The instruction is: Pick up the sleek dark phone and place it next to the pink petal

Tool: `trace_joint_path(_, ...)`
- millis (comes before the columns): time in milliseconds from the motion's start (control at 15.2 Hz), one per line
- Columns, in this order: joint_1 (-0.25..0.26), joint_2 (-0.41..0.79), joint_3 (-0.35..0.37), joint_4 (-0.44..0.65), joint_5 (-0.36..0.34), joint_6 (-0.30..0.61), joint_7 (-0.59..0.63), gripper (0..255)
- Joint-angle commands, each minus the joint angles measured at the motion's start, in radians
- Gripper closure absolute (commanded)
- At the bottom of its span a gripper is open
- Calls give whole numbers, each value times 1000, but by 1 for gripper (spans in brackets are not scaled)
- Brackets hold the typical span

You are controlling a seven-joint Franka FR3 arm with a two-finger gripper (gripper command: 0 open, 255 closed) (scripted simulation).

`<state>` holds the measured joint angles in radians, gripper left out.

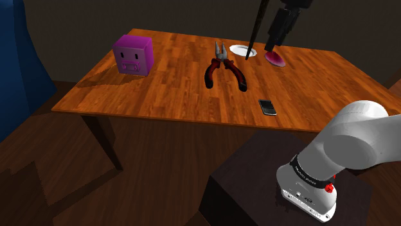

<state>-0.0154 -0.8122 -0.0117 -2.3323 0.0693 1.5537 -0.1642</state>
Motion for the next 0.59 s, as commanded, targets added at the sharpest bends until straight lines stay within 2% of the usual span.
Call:
trace_joint_path(0, 0, 0, 0, 0, 0, 0, 0, 0)
trace_joint_path(528, -116, 0, -40, -227, -32, 211, 111, 0)
